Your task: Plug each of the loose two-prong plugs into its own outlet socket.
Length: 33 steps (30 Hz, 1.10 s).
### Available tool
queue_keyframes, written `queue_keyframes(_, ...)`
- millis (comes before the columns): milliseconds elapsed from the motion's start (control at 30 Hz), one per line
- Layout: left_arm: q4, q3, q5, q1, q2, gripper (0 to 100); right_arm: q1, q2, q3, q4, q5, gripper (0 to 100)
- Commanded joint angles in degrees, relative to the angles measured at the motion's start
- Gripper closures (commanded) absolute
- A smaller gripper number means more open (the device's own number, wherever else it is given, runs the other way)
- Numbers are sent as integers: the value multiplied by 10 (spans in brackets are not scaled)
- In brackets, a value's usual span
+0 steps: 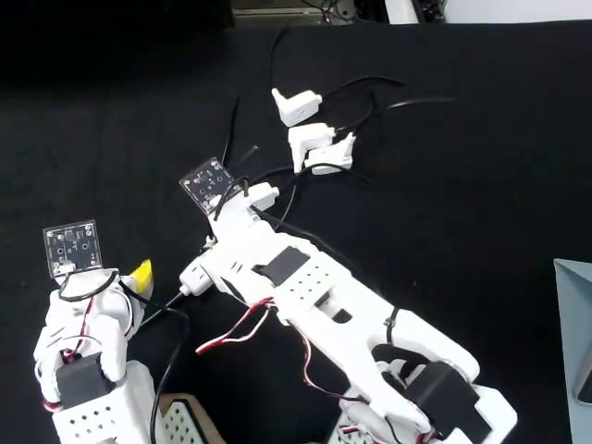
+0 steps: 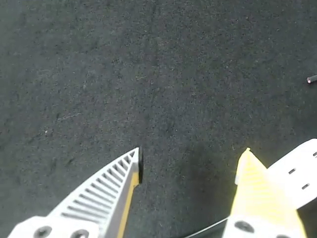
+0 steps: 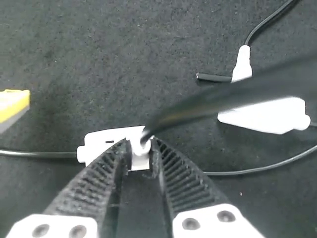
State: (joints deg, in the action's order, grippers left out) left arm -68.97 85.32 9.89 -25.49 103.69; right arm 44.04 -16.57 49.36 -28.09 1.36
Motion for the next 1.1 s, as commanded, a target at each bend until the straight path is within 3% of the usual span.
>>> queue_keyframes(0,-3,-5,-3,-6,5,692,6,1,8,52,-36,986)
queue_keyframes(167,-4,-5,-3,-6,4,692,5,0,38,87,-64,986)
queue_keyframes(800,-4,-5,-3,-5,4,693,11,2,36,3,-96,986)
queue_keyframes(1067,0,2,-2,-5,4,691,42,99,2,0,-96,986)
